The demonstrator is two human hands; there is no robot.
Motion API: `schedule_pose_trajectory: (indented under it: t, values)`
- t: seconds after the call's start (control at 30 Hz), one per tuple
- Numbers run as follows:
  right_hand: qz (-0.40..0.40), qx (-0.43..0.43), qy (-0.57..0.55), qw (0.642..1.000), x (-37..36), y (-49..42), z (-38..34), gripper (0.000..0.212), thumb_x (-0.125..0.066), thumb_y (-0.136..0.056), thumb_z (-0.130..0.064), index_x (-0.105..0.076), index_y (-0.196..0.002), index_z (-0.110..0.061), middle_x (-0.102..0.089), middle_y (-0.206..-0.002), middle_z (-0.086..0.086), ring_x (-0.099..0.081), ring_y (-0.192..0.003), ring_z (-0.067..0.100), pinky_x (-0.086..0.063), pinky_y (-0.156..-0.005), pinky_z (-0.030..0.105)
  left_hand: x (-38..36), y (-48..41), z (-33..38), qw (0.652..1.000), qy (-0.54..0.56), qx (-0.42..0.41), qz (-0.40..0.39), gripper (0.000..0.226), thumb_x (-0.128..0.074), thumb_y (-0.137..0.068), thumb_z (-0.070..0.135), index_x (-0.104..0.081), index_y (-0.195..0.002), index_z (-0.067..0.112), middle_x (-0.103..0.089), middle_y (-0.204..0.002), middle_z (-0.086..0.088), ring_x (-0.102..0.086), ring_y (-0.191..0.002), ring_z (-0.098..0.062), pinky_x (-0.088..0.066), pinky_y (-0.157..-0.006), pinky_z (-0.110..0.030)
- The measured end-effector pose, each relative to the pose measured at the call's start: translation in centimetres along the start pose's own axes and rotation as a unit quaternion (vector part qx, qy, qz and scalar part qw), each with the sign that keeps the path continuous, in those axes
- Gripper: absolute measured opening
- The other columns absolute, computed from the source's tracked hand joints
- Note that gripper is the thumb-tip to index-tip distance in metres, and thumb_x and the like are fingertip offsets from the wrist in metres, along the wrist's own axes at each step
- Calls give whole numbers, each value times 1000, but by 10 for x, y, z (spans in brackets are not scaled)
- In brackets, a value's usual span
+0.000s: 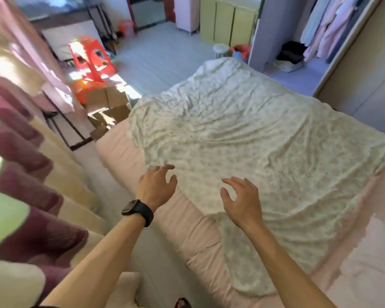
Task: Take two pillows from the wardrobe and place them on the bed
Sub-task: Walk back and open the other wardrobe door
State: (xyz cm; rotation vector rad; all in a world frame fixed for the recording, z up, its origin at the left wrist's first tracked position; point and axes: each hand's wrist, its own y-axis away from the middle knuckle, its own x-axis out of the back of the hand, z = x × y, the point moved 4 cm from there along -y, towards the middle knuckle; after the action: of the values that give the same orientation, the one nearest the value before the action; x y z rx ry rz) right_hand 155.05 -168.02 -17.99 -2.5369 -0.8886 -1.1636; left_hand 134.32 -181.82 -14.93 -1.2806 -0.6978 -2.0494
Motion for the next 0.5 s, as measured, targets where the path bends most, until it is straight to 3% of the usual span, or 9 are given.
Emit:
schedule_pose_trajectory:
  t: [0.1,0.23,0.33,0.5]
  values:
    - [-38,82,14,996,-48,-40,-83,37,-56,-97,-38,-63,-132,-29,-56,-144,-2,-35,-144,22,-21,-121,33,58,-13,-71,996,-23,44,68,39,-47,-93,39,-60,-129,31,-64,-128,-1,-58,-115,-26,-44,-98,-42]
    - [-55,186,18,981,-99,-84,-182,35,-57,-97,-36,-65,-129,-26,-62,-138,-5,-45,-138,19,-23,-120,35,111,-38,-152,987,-25,118,105,40,-48,-94,38,-57,-133,32,-57,-138,1,-52,-125,-24,-37,-107,-41]
    - [-49,247,8,968,-128,-118,-241,32,-59,-96,-31,-67,-125,-22,-66,-131,-6,-52,-130,15,-27,-118,38,141,-65,-194,980,-33,151,129,41,-50,-93,38,-57,-133,33,-59,-136,0,-53,-125,-26,-39,-106,-43]
    - [-55,299,-8,953,-169,-188,-322,31,-63,-93,-26,-69,-122,-19,-70,-124,-2,-59,-120,18,-34,-115,39,186,-128,-244,972,-40,183,144,42,-50,-92,40,-58,-132,34,-58,-136,0,-51,-127,-26,-39,-107,-45]
